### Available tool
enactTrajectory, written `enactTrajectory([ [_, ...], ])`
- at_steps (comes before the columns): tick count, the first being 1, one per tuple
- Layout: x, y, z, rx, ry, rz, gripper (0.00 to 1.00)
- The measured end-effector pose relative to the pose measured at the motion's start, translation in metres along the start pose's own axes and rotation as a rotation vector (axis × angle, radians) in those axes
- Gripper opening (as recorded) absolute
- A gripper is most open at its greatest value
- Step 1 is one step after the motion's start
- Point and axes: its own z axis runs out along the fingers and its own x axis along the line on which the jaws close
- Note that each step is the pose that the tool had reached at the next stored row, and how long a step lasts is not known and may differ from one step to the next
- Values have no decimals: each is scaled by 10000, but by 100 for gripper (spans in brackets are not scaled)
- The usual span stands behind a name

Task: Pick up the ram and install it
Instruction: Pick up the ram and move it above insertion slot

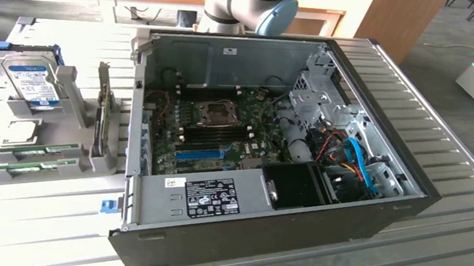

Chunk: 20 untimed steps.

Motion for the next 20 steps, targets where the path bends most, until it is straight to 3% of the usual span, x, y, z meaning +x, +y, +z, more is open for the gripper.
enactTrajectory([
  [20,6,-8,180,0,0,-1,31],
])
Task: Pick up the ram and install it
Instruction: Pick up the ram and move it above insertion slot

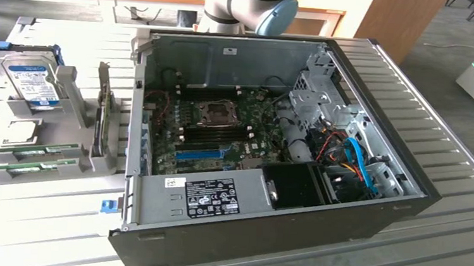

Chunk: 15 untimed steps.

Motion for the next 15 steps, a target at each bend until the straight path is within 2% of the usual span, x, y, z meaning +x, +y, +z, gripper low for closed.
enactTrajectory([
  [15,5,-8,183,0,-1,0,31],
])
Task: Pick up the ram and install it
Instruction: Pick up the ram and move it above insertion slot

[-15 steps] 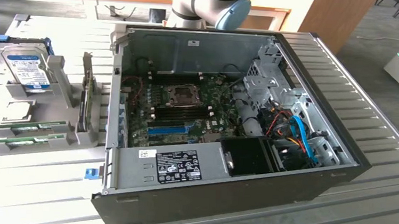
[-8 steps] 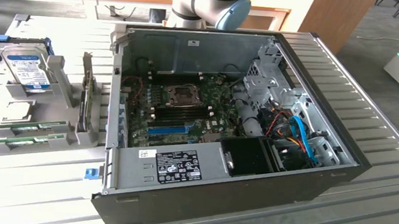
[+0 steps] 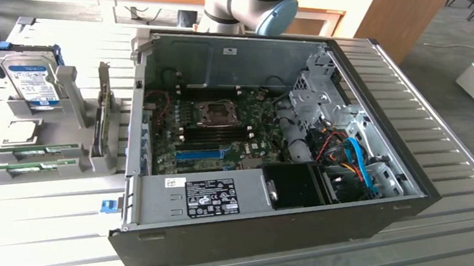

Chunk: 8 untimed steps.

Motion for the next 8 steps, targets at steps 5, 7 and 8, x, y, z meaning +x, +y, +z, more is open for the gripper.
enactTrajectory([
  [5,2,-3,65,1,0,1,31],
  [7,3,-4,90,0,0,0,31],
  [8,3,-5,104,0,0,1,31],
])
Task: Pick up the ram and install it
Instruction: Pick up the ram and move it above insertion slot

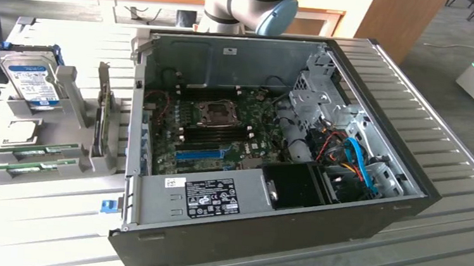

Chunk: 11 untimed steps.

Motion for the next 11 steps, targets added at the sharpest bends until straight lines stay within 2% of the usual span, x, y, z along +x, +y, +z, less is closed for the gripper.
enactTrajectory([
  [11,4,-7,151,1,0,0,31],
])
